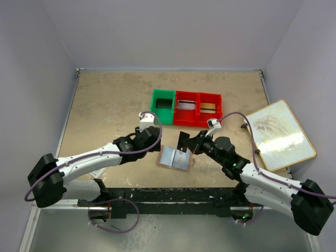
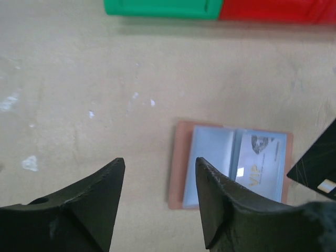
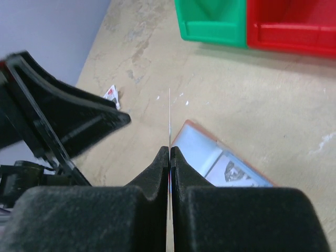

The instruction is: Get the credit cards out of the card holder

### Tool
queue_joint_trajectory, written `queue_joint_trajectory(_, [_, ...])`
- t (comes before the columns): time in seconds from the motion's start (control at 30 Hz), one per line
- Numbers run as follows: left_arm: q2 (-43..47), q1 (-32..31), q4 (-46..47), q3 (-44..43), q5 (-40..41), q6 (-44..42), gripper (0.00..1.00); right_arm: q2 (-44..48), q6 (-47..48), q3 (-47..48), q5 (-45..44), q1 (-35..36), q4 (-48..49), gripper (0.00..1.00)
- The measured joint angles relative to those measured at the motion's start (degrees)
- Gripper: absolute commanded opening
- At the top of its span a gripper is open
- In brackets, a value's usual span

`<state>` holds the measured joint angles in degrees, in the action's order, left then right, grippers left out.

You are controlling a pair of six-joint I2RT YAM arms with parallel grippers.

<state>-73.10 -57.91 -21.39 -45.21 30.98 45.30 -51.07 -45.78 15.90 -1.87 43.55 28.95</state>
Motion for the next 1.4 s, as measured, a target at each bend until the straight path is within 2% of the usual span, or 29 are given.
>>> queue_joint_trajectory(0.1, [3.8, 5.7, -3.6, -2.3, -0.5, -2.6, 0.69, -2.7, 4.3, 2.6, 0.2, 0.0, 1.0, 0.0])
queue_joint_trajectory(0.2, [7.2, 10.8, -7.2, -5.5, 0.2, -5.7, 0.73, -5.1, 8.2, 4.9, 0.7, 0.0, 1.5, 0.0])
queue_joint_trajectory(0.33, [9.1, 17.0, -10.3, -8.8, 1.8, -9.6, 0.74, -7.5, 13.8, 7.4, 1.4, 0.0, 1.7, 0.0])
queue_joint_trajectory(0.5, [9.6, 24.0, -13.2, -8.3, 4.1, -12.0, 0.75, -7.9, 20.4, 9.8, 1.3, 0.0, 1.5, 0.0])
queue_joint_trajectory(0.97, [16.3, 24.4, -15.4, -6.4, 9.9, -13.5, 0.76, -12.0, 39.5, 17.3, -0.2, 0.0, 1.4, 0.0])
queue_joint_trajectory(1.4, [16.8, 24.4, -15.9, -6.4, 12.7, -13.5, 0.76, -31.5, 51.3, 36.4, -0.6, 0.0, -3.0, 0.0])
